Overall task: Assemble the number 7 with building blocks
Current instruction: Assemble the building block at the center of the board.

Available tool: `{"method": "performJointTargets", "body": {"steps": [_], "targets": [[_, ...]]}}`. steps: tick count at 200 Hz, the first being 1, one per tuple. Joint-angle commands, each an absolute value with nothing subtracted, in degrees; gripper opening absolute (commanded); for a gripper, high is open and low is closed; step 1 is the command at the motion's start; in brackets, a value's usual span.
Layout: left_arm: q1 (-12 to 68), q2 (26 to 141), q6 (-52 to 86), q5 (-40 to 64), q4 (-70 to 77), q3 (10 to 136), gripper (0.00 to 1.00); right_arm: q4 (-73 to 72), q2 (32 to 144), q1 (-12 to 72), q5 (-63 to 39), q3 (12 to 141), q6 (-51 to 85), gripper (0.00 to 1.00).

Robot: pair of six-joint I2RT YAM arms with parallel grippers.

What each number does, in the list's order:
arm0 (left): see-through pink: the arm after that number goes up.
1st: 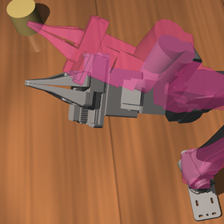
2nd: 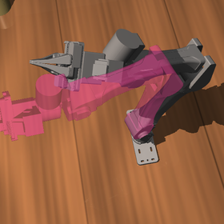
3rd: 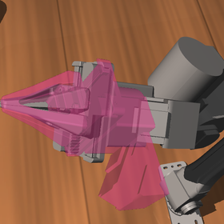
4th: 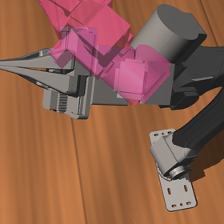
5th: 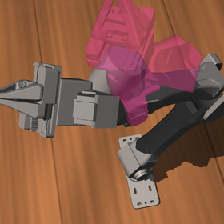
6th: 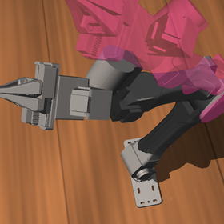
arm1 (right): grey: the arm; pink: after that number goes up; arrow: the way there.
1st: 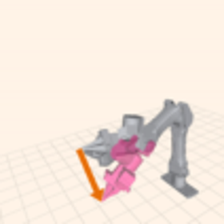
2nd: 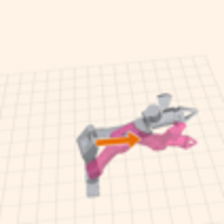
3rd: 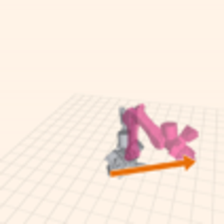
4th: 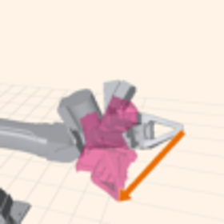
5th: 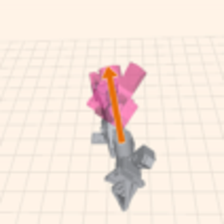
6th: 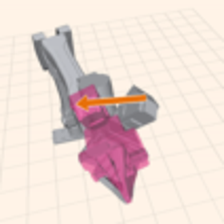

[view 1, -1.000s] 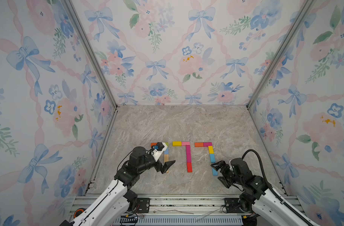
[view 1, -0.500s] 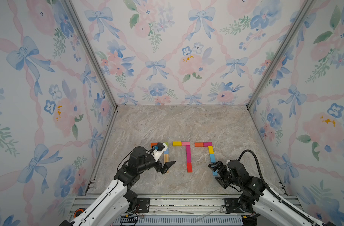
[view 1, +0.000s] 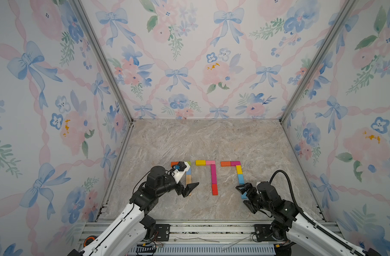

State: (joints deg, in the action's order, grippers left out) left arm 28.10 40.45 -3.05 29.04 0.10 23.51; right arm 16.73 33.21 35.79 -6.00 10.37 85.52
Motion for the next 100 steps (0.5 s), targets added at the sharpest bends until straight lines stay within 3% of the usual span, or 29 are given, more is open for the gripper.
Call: {"method": "performJointTargets", "body": {"steps": [1,100], "targets": [[28.2,40.87,-4.34,29.87,0.12,23.12,0.98,18.45,32.6,33.47,-7.26,9.1,83.4,0.96],[28.19,41.66,-4.37,29.37,-0.18,23.22,0.98,12.63,39.04,30.61,-10.98,8.88,81.31,0.94]]}}
